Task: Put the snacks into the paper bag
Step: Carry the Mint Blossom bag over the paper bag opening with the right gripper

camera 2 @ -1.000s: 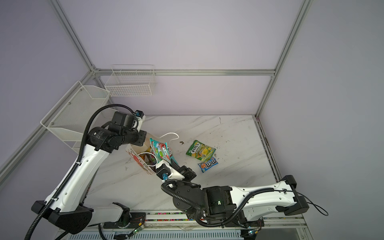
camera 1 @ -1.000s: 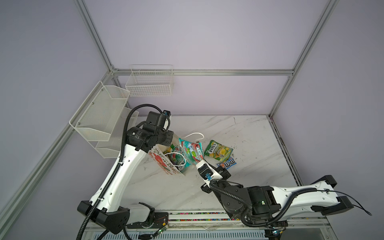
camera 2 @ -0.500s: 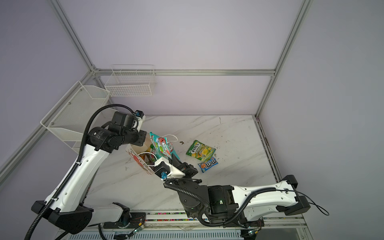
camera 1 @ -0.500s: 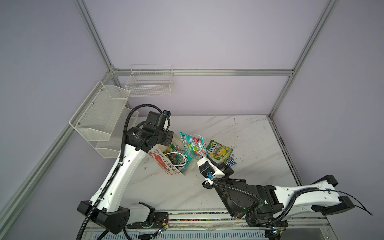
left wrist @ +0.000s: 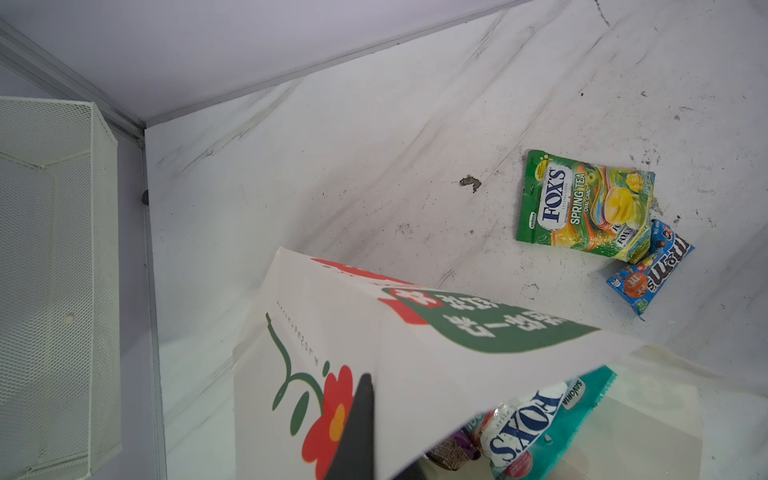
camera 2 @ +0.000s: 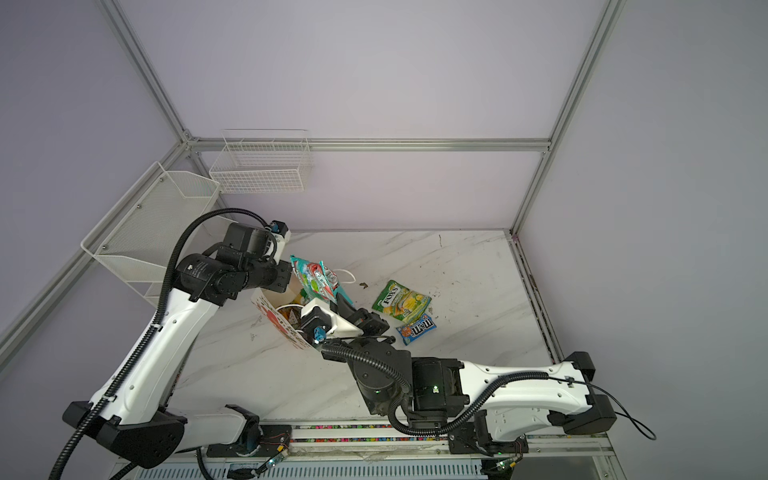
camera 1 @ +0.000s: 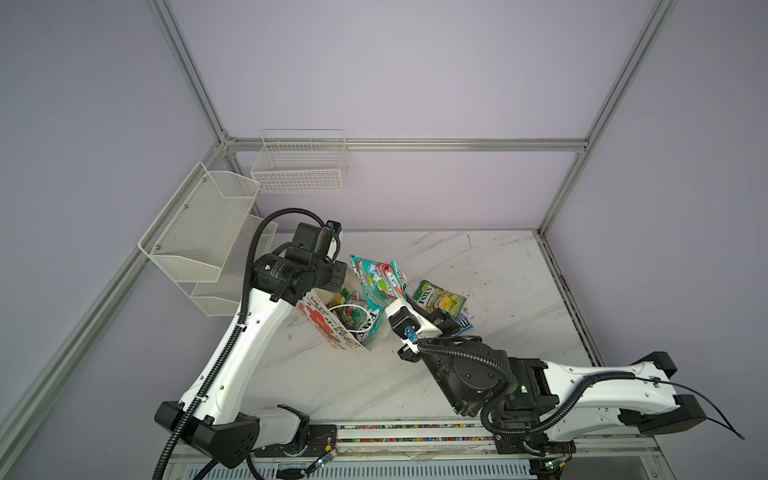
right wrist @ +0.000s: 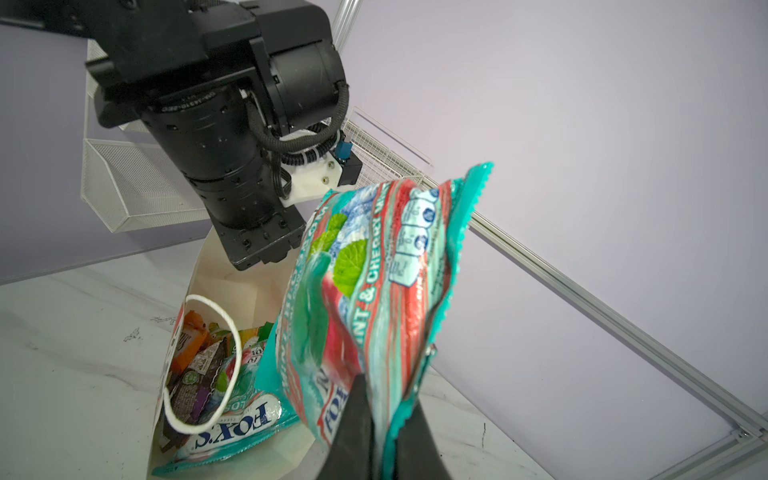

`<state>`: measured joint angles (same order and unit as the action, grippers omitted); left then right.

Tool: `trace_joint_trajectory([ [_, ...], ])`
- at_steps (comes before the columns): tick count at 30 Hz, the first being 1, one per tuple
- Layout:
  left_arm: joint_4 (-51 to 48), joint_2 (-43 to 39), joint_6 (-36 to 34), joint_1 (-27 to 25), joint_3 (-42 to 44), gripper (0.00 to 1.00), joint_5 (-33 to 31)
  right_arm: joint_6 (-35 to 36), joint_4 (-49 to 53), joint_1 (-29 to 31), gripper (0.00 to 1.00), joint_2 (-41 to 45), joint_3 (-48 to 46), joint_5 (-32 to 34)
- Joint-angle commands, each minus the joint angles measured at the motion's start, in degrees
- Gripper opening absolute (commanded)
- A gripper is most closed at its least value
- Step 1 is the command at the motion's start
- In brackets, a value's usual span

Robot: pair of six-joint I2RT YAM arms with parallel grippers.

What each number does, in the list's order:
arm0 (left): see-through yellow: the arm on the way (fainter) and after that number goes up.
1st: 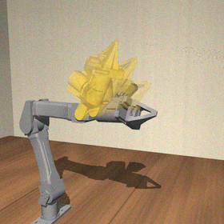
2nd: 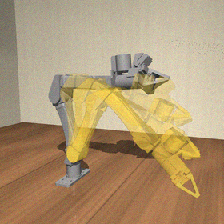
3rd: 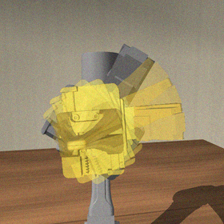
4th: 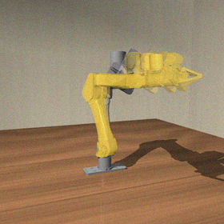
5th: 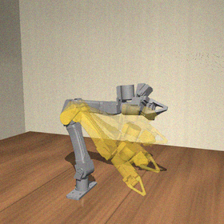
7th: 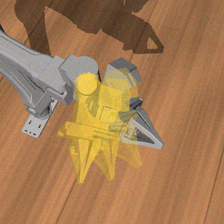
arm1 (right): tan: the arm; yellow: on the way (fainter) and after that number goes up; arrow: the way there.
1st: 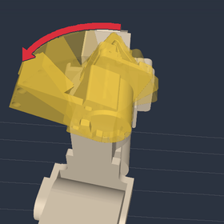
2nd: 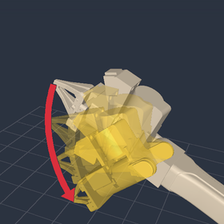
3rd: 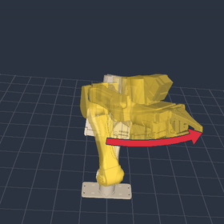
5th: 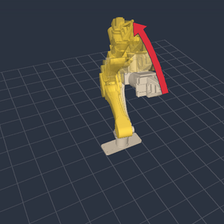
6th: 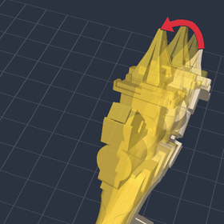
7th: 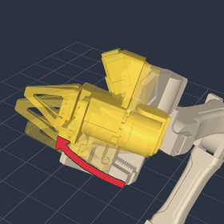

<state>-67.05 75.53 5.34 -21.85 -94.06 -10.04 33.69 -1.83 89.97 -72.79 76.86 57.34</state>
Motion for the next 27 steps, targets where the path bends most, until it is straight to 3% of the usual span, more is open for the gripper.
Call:
trace_joint_trajectory([
  [1, -0.1, -0.46, -0.11, -0.3, -2.2, 0.0, 0.2, -1.56, 1.35, -1.72, 0.0, -0.32, 2.59, -4.52],
  [27, -0.12, -0.49, -0.49, -0.3, -2.04, 0.0, -0.04, -10.88, 9.62, -7.3, 0.0, -3.19, 1.55, -11.56],
])
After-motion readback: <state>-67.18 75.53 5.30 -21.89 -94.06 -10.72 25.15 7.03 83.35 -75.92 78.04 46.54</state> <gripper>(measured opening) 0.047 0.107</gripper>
